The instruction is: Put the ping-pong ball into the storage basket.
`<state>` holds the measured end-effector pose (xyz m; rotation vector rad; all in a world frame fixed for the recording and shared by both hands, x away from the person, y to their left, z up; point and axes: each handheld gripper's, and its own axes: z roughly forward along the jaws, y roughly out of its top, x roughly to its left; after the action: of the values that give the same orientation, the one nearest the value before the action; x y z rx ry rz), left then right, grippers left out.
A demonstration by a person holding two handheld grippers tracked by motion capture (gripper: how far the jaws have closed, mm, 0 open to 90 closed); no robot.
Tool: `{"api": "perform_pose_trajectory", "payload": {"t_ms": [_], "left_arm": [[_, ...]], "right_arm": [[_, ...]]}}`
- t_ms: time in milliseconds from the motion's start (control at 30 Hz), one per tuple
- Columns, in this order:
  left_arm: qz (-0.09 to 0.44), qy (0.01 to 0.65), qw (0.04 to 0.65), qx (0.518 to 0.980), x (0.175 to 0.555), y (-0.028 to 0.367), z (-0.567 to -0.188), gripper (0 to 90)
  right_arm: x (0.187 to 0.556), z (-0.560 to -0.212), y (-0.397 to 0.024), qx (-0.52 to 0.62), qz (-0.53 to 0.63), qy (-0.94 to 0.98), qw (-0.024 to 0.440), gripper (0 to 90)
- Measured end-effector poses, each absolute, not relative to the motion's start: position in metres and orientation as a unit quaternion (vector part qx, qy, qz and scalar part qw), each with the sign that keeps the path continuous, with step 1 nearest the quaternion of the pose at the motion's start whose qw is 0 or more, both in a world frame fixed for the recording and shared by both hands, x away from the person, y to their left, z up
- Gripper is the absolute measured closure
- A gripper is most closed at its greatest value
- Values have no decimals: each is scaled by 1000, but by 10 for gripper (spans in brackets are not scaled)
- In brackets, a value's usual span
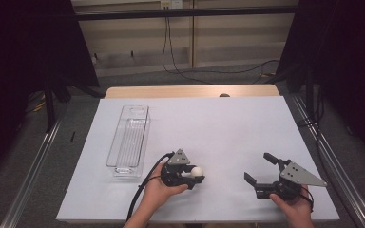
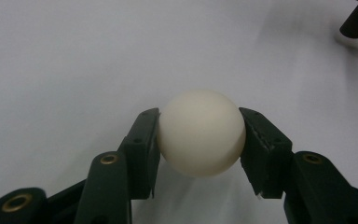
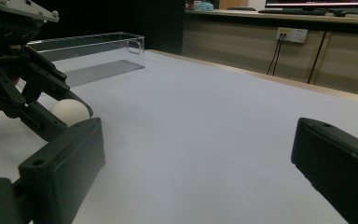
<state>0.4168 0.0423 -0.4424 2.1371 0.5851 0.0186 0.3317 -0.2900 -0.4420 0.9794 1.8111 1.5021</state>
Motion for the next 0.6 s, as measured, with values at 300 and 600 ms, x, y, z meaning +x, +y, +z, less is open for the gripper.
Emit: {"api": "perform_pose_trajectory", "payload": {"t_ms": [300,600], "left_arm": [[7,249,444,861,418,46,-437,510],[7,258,452,854,420,51,-434,510]], "right_arm": [[332,-442,-289,359,566,681,294,20],[332,-442,-289,356,564,685,292,20]]}}
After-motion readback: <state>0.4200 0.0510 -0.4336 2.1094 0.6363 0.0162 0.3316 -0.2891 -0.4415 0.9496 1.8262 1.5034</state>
